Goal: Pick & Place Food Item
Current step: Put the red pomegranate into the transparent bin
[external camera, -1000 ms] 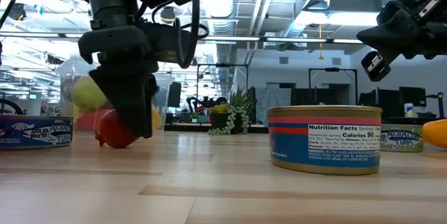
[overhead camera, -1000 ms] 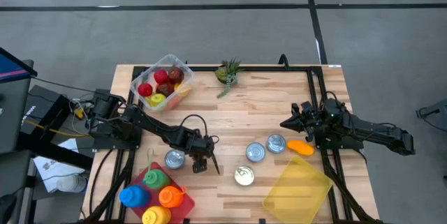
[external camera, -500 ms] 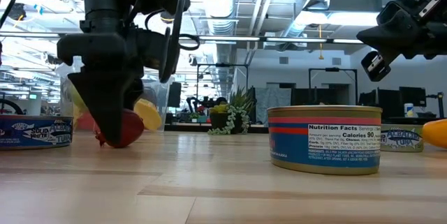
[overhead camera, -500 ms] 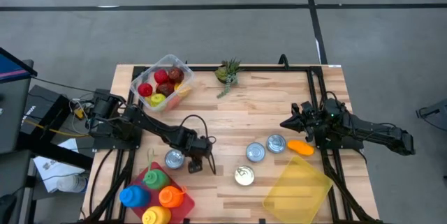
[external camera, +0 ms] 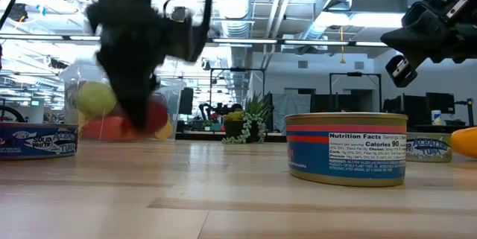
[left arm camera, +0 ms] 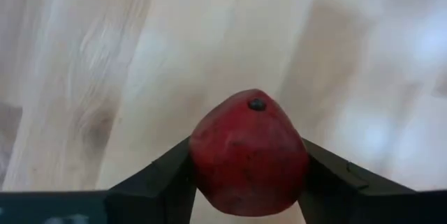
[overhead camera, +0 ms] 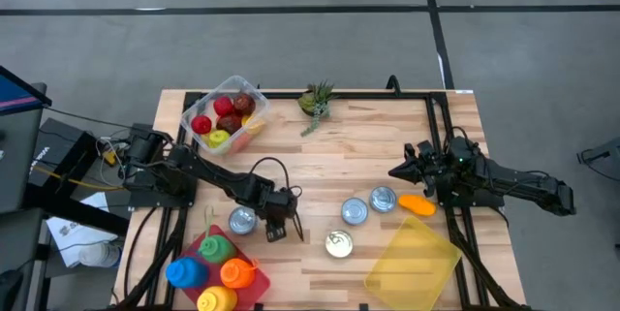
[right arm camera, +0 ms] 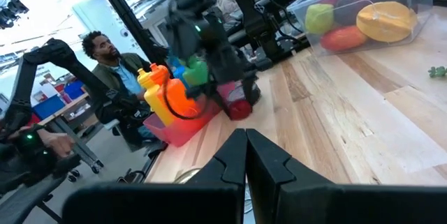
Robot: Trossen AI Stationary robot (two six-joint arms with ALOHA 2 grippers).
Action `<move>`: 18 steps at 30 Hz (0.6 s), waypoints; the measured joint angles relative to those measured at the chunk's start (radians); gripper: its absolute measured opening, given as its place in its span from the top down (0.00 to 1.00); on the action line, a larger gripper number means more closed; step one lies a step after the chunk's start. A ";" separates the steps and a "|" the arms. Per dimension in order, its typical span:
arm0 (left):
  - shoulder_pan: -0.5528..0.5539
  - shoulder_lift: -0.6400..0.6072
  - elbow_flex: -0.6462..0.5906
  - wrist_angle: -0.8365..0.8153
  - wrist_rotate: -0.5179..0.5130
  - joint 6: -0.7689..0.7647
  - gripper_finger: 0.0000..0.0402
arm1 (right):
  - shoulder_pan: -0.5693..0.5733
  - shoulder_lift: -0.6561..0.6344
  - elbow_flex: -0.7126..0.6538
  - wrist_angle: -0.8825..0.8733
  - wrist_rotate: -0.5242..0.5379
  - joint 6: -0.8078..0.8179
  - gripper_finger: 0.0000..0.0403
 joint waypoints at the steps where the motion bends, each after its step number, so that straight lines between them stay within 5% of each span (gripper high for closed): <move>1: -0.001 -0.015 0.016 0.000 0.001 -0.009 0.51 | 0.000 0.000 0.000 0.000 0.000 0.003 1.00; 6: 0.007 -0.139 0.057 0.109 0.001 -0.081 0.54 | 0.000 0.000 0.000 0.000 0.000 0.006 1.00; 18: 0.015 -0.599 0.061 0.794 -0.083 -0.110 0.53 | 0.000 0.000 0.000 0.000 0.000 0.006 1.00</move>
